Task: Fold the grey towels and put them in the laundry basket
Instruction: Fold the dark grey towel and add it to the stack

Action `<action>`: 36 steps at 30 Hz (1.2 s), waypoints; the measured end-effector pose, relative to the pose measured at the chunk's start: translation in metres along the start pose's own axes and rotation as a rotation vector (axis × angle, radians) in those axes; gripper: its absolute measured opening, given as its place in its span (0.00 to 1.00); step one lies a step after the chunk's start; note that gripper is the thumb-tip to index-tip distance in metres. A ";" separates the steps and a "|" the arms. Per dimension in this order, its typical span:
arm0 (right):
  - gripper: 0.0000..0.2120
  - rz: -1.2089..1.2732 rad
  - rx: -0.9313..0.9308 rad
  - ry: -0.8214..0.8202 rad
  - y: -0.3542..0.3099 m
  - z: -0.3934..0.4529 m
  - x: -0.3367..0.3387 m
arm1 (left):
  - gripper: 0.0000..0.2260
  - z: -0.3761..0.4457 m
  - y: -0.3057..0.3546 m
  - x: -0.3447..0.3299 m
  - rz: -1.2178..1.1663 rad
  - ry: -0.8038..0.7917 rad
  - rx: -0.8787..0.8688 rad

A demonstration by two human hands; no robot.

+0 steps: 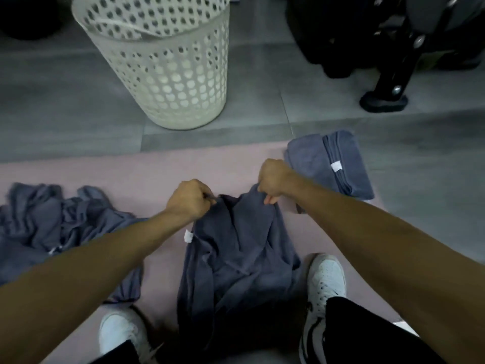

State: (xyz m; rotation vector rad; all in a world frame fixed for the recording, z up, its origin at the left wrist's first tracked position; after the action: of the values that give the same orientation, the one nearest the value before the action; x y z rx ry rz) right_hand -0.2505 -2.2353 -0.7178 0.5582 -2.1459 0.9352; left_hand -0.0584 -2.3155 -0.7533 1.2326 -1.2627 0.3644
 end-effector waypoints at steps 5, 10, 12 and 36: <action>0.04 -0.022 0.137 0.262 -0.034 -0.097 0.048 | 0.07 -0.062 0.036 0.087 -0.121 0.031 0.071; 0.15 -0.025 0.232 0.568 -0.039 -0.183 0.080 | 0.07 -0.124 0.048 0.146 -0.411 0.072 0.223; 0.14 0.073 0.318 0.784 -0.038 -0.213 0.094 | 0.07 -0.140 0.052 0.168 -0.593 0.302 0.170; 0.10 0.137 0.030 0.606 0.004 -0.201 0.078 | 0.09 -0.151 0.039 0.149 -0.356 0.319 0.234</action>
State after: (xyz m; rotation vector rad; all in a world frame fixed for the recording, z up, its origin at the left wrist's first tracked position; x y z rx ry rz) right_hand -0.2142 -2.0879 -0.5645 0.1114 -1.6350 1.0510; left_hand 0.0402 -2.2326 -0.5800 1.5008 -0.7256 0.4355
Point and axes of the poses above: each hand's wrist, its own z-axis towards the middle knuckle, its own x-axis out of the back of the hand, y = z × x, the point moved 3 cm from there along z, towards the middle knuckle, and after that the axes turned 8 degrees about y, right-handed, at the moved point
